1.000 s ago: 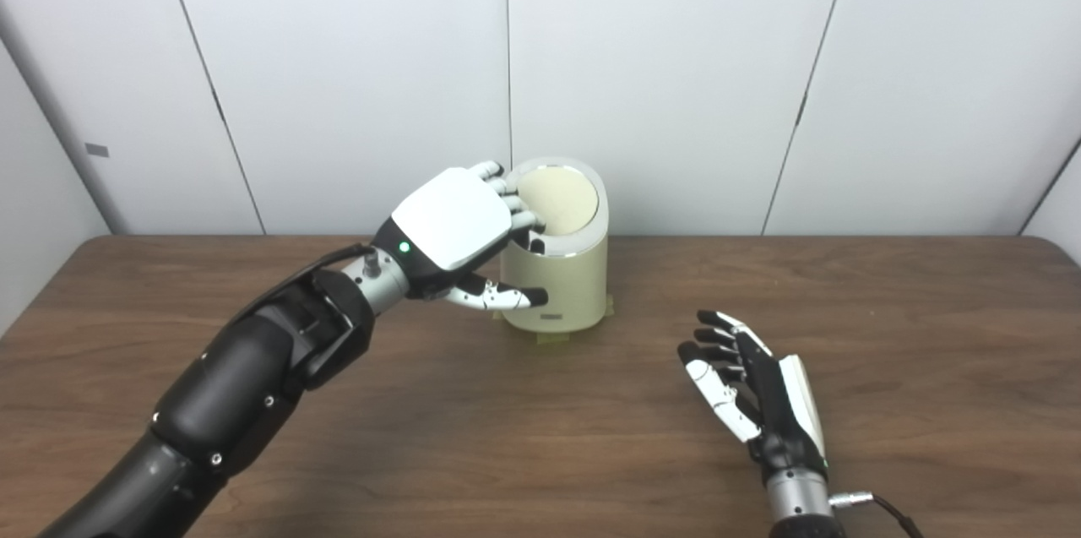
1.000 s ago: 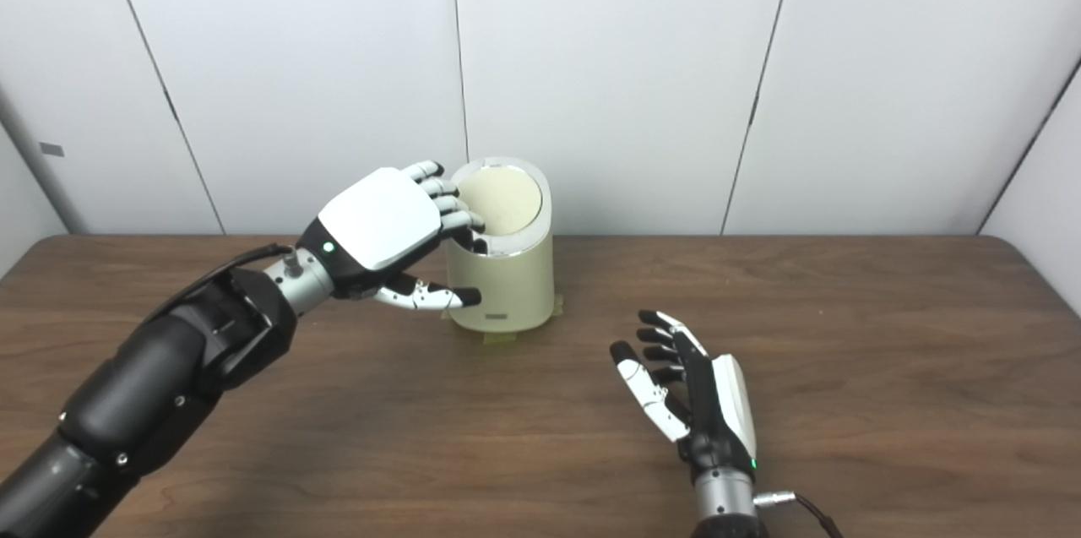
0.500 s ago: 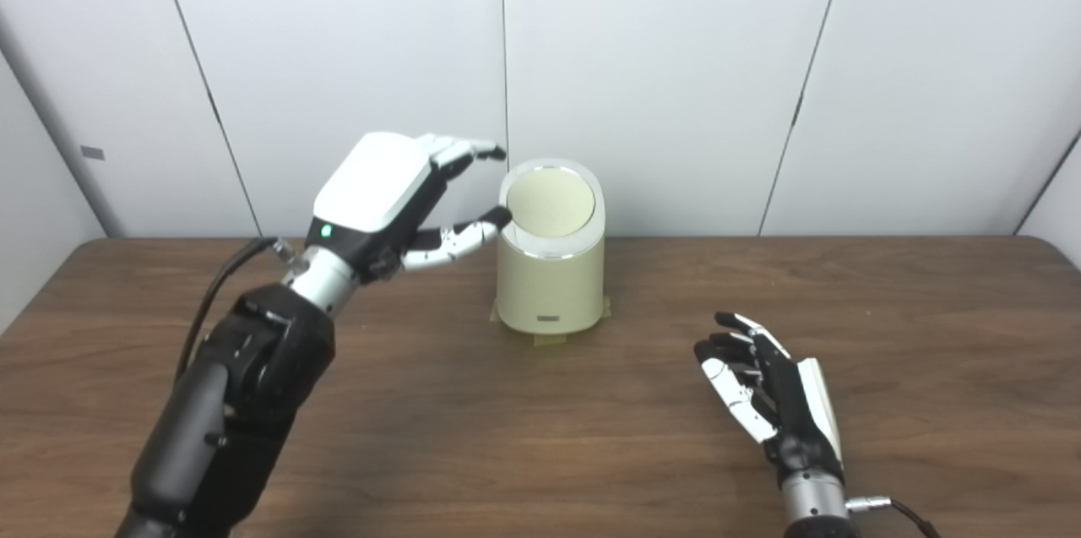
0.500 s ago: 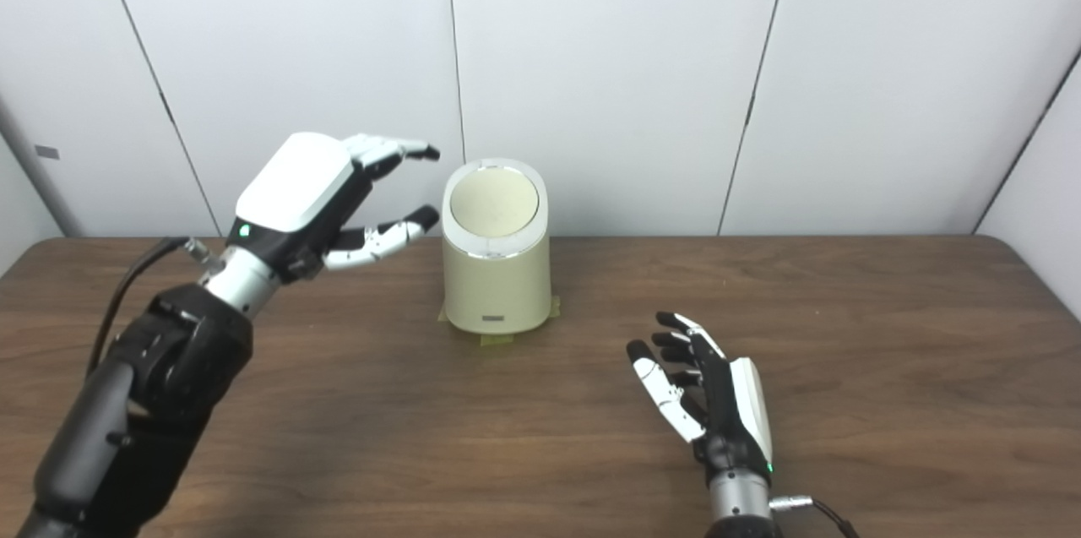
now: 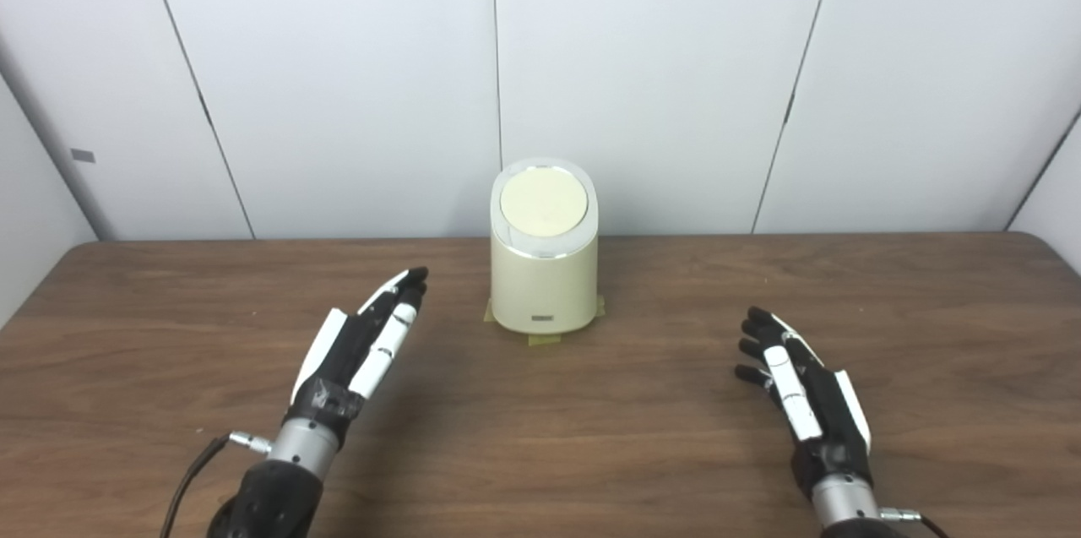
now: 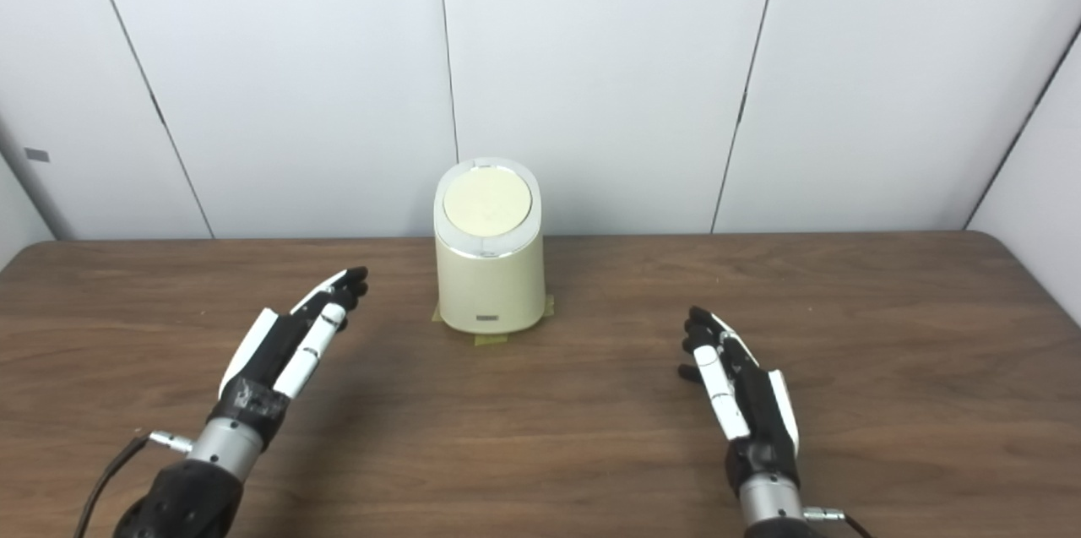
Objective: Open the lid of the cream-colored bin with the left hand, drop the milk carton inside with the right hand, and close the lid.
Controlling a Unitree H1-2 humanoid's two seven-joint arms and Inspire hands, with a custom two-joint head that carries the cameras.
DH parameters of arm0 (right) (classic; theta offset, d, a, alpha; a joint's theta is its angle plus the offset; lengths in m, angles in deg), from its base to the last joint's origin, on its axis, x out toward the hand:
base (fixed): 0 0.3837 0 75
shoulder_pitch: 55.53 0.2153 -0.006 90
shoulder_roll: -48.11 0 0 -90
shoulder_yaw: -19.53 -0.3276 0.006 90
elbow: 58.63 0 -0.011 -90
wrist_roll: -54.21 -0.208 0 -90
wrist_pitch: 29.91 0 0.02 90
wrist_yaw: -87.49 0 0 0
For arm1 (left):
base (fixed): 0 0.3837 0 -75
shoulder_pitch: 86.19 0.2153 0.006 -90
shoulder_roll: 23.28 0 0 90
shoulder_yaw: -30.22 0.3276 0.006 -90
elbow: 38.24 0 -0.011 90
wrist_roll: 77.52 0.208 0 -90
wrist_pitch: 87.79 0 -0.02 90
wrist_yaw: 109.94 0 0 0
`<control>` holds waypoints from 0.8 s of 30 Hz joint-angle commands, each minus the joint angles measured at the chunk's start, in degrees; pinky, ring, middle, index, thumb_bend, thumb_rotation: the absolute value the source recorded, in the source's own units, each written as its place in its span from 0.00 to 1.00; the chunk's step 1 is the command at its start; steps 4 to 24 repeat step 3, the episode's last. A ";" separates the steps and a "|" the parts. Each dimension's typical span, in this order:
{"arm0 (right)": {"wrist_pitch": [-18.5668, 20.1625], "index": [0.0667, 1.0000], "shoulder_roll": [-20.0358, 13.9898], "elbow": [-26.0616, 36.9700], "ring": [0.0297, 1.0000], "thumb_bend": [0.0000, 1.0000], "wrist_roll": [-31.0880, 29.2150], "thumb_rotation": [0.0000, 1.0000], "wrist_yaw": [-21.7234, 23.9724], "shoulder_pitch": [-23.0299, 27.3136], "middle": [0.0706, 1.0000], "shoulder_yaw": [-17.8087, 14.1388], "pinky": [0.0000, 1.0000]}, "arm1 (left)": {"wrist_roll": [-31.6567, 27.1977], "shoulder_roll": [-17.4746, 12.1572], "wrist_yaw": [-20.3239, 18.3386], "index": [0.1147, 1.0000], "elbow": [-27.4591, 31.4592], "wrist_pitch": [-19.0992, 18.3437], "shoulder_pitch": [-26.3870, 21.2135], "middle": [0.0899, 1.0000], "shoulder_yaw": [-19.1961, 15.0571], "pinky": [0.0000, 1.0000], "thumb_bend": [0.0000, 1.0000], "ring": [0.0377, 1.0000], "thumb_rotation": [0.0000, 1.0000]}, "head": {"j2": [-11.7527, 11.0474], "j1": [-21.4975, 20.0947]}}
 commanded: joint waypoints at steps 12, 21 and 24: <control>-3.02 0.89 -0.34 0.99 0.91 0.59 -2.81 0.88 1.48 1.51 0.89 -0.10 0.83 | -6.61 2.57 2.74 0.98 1.47 2.22 1.80 0.97 -1.70 0.96 0.36 0.96 1.00 | 0.03 -0.07; -3.02 0.89 -0.34 0.99 0.91 0.59 -2.81 0.88 1.48 1.51 0.89 -0.10 0.83 | -6.61 2.57 2.74 0.98 1.47 2.22 1.80 0.97 -1.70 0.96 0.36 0.96 1.00 | 0.03 -0.07; -3.02 0.89 -0.34 0.99 0.91 0.59 -2.81 0.88 1.48 1.51 0.89 -0.10 0.83 | -6.61 2.57 2.74 0.98 1.47 2.22 1.80 0.97 -1.70 0.96 0.36 0.96 1.00 | 0.03 -0.07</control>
